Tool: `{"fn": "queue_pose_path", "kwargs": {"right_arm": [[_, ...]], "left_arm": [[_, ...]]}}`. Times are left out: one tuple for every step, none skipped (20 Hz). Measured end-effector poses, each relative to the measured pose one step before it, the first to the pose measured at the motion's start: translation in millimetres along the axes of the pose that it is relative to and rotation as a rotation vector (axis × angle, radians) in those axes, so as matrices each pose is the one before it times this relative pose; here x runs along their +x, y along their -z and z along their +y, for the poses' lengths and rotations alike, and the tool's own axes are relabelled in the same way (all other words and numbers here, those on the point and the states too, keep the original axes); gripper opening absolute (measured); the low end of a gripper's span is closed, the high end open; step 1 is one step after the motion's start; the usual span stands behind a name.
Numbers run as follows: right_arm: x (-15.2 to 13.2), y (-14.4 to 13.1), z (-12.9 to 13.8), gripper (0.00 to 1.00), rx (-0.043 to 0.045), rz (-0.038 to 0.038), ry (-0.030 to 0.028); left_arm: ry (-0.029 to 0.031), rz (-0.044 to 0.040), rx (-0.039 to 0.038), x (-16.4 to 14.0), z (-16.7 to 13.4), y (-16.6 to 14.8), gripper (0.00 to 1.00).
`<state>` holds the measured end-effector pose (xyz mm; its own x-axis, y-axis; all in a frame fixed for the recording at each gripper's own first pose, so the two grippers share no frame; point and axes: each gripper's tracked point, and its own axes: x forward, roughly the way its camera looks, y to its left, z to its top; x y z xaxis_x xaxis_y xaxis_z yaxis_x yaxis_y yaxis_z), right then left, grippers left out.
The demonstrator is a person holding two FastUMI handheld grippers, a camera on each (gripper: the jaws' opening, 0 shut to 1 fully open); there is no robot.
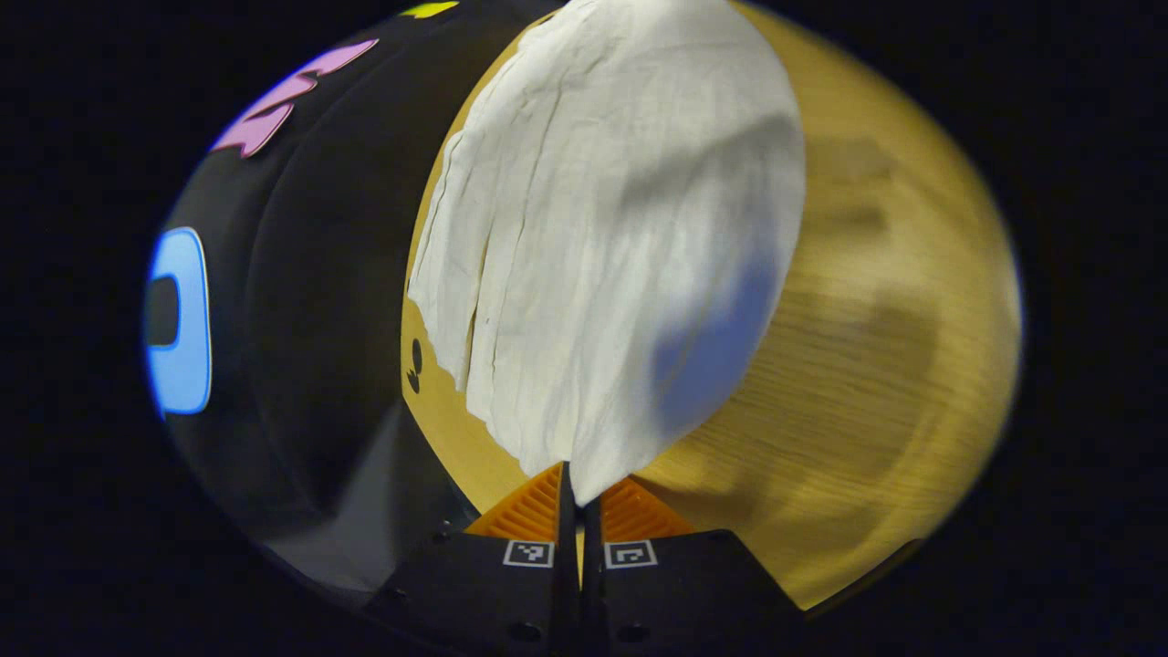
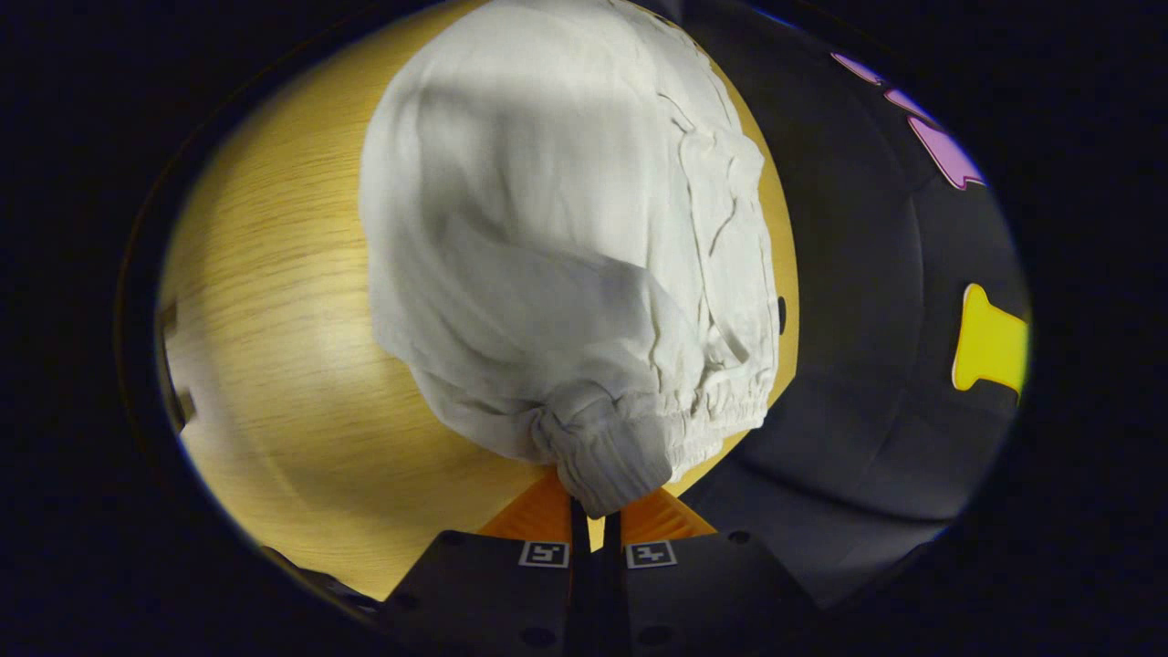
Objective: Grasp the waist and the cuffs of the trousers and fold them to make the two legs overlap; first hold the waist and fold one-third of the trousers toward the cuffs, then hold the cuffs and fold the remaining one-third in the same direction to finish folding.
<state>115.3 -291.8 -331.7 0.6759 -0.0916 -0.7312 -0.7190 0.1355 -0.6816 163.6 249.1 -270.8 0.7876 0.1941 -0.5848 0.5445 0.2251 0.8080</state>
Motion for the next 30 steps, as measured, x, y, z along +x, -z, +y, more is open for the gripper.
{"fn": "queue_pose_path", "kwargs": {"right_arm": [[-2.07, 0.09, -8.96, 0.08, 0.04150, -0.00082, 0.02852], [-3.66, -0.31, -10.14, 0.08, 0.05156, -0.00343, 0.02644], [-6.21, -0.27, -9.74, 0.08, 0.05513, -0.00298, 0.02570], [-5.01, -1.53, -11.99, 0.08, 0.05238, -0.00535, 0.02482], [-3.86, -3.38, -12.00, 0.08, 0.04871, -0.00321, 0.02386], [-0.48, -4.19, -11.44, 0.08, 0.03974, -0.00662, 0.02398], [1.22, -4.24, -8.10, 0.07, 0.03060, -0.00586, 0.01906], [0.59, -4.17, -9.81, 0.08, 0.02200, -0.00847, 0.02717], [3.19, -3.30, -6.87, 0.08, 0.03100, -0.00174, 0.02025], [-1.44, -1.70, -4.80, 0.08, 0.03942, 0.00422, 0.01077], [-3.51, -0.58, -9.87, 0.08, 0.03866, 0.00324, 0.01465], [-1.94, -2.54, -6.15, 0.08, 0.03954, 0.00238, 0.01118], [0.48, -3.76, -4.83, 0.08, 0.04101, 0.00372, 0.01003], [-0.50, -5.78, -6.96, 0.08, 0.03651, 0.00240, 0.01026], [2.15, -6.51, -6.54, 0.08, 0.02432, -0.00372, 0.01246], [1.43, -7.75, -5.38, 0.07, 0.02230, -0.00597, 0.00751], [-3.46, -7.43, -4.60, 0.08, 0.03049, -0.00019, -0.00307], [-0.26, -8.40, -3.14, 0.07, 0.03907, 0.00487, -0.00407], [-5.99, -7.95, -5.25, 0.07, 0.03548, -0.00368, -0.00314], [-5.10, -9.43, -3.66, 0.07, 0.01060, -0.00267, 0.00758], [-6.49, -9.98, -3.99, 0.07, 0.00504, -0.01366, 0.01002], [-10.05, -7.36, 0.84, 0.07, 0.01586, -0.00642, 0.00131], [-6.75, -2.50, -1.74, 0.07, 0.02699, 0.00399, -0.00644], [-1.91, -0.26, -2.70, 0.07, 0.03457, 0.01138, -0.01210], [1.46, 2.52, -2.86, 0.07, 0.06282, 0.03989, -0.02346], [4.49, 4.68, 4.85, 0.07, 0.07086, 0.04080, -0.01588], [-0.37, 5.60, 3.62, 0.07, 0.07863, 0.04252, -0.01757], [-3.08, 2.05, 2.26, 0.07, 0.06943, 0.02526, -0.01288], [-0.33, 0.66, -0.25, 0.07, 0.05637, 0.01616, -0.00755], [-0.62, -0.43, 0.10, 0.08, 0.05630, 0.00773, -0.00414]], "left_arm": [[-0.02135, -0.01140, -0.02233, -3.59, 8.41, -2.58, 0.06], [-0.03304, -0.00792, -0.02016, -2.66, 9.80, -3.66, 0.06], [-0.02425, -0.00096, -0.02724, -1.43, 9.57, -4.51, 0.06], [-0.01239, 0.00099, -0.03534, -0.09, 8.18, -2.06, 0.05], [-0.01576, -0.00064, -0.03163, -2.82, 7.68, -1.80, 0.06], [-0.01930, -0.00610, -0.02504, -3.14, 9.38, -4.12, 0.05], [-0.01988, -0.00872, -0.01186, -5.26, 12.12, -5.94, 0.06], [-0.02112, -0.02440, 0.00023, -3.36, 13.61, -11.27, 0.06], [-0.00967, -0.02479, -0.00042, 4.38, 13.67, -8.92, 0.06], [-0.01444, -0.01398, -0.00484, 2.70, 13.64, -6.85, 0.05], [-0.01763, -0.01311, -0.00662, 1.95, 15.12, -6.44, 0.05], [-0.01547, -0.00961, -0.00939, 2.71, 13.72, -6.22, 0.05], [-0.01467, -0.00582, -0.00402, 2.78, 14.70, -4.72, 0.05], [-0.01176, -0.00459, 0.00042, 5.86, 13.97, -5.32, 0.06], [-0.00533, -0.00417, -0.00135, 6.41, 13.23, -3.79, 0.06], [0.00366, -0.01561, -0.00944, 5.74, 10.60, -8.30, 0.05], [0.00563, -0.02134, -0.02053, 9.35, 8.39, -10.10, 0.06], [0.00290, -0.00832, -0.02122, 10.64, 8.25, -8.98, 0.06], [-0.00028, -0.00066, -0.01655, 9.49, 7.46, -4.85, 0.06], [0.00643, 0.00817, -0.02235, 11.55, 3.70, -3.78, 0.05], [0.00986, 0.00503, -0.01899, 12.45, 1.12, -3.81, 0.06], [0.00926, 0.00504, -0.01540, 13.39, -0.46, -3.85, 0.06], [0.02034, 0.00677, -0.03296, 12.28, -1.41, -3.44, 0.06], [0.02385, 0.00275, -0.04682, 9.56, -6.50, -5.68, 0.05], [0.00681, 0.00455, -0.03042, 11.57, -1.19, -2.01, 0.06], [-0.00697, 0.01114, -0.01567, 13.12, 0.69, -0.53, 0.06], [0.00349, 0.02962, -0.02299, 9.01, -0.21, 5.90, 0.05], [0.01377, 0.03160, -0.03300, 7.80, -3.84, 4.46, 0.06], [0.00982, 0.03361, -0.02798, 9.04, -1.96, 7.06, 0.06], [-0.00924, 0.02519, -0.02917, 7.97, 0.75, 6.27, 0.06]]}}
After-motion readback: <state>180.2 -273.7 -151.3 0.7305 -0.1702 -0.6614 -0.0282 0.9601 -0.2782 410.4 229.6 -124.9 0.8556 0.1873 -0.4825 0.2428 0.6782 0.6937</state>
